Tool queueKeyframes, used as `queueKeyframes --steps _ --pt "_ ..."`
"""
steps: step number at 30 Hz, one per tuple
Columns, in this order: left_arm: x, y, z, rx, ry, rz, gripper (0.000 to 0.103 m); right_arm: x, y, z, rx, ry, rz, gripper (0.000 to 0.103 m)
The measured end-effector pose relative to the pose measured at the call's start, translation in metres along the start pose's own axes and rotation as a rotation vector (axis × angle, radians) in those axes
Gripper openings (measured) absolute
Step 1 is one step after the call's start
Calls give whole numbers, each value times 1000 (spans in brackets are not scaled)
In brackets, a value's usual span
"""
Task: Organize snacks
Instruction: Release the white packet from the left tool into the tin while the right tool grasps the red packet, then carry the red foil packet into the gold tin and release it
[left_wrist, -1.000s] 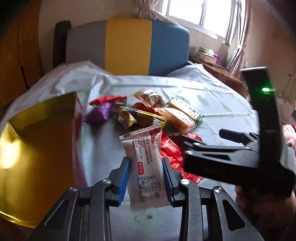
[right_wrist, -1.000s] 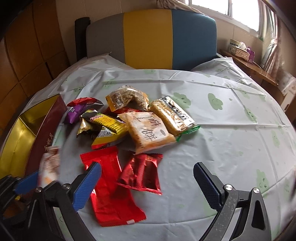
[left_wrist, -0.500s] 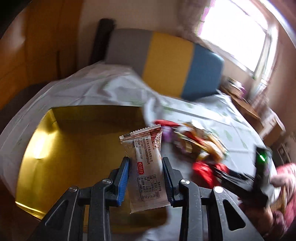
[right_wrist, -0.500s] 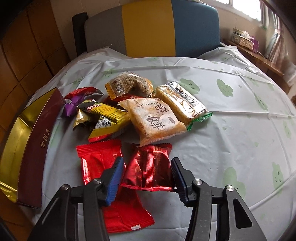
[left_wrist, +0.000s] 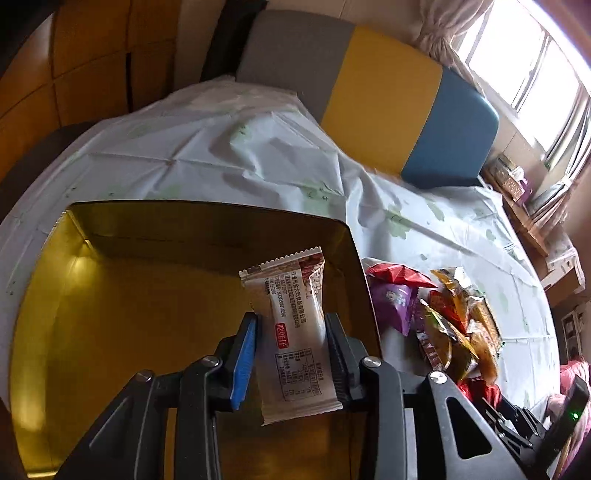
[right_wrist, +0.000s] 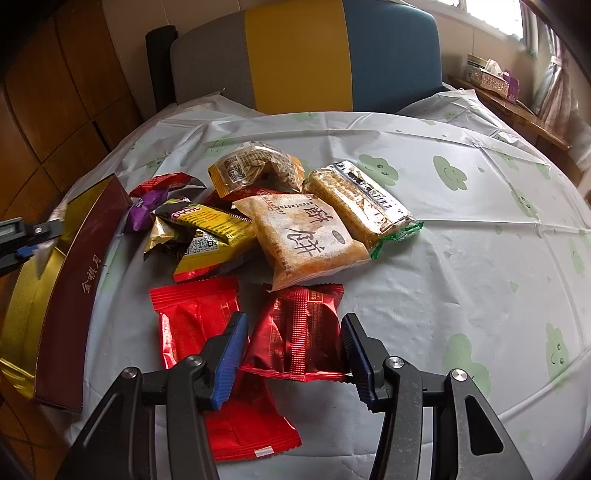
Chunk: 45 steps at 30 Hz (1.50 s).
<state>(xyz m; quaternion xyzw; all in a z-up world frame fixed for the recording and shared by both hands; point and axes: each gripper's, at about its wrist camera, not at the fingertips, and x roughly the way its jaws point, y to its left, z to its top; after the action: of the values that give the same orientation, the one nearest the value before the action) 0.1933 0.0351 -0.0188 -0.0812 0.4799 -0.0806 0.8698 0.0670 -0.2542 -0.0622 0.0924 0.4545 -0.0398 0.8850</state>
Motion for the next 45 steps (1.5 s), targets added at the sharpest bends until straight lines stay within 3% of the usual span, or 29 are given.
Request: queueKeyframes --steps 7,12,22,32,45 --pt "-1 1 -4 15 -24 17 53 3 -3 -1 21 9 0 53" --pt "-25 3 -17 23 -83 39 53 3 -7 -1 49 20 12 53" --pt "-74 -24 -77 157 -197 134 53 3 -10 -2 79 24 9 54" --pt "-89 -18 -109 140 -184 176 53 -6 -13 -15 61 11 -20 51" --pt "-99 -2 -122 123 -199 207 53 -41 -11 -18 101 -36 38 51"
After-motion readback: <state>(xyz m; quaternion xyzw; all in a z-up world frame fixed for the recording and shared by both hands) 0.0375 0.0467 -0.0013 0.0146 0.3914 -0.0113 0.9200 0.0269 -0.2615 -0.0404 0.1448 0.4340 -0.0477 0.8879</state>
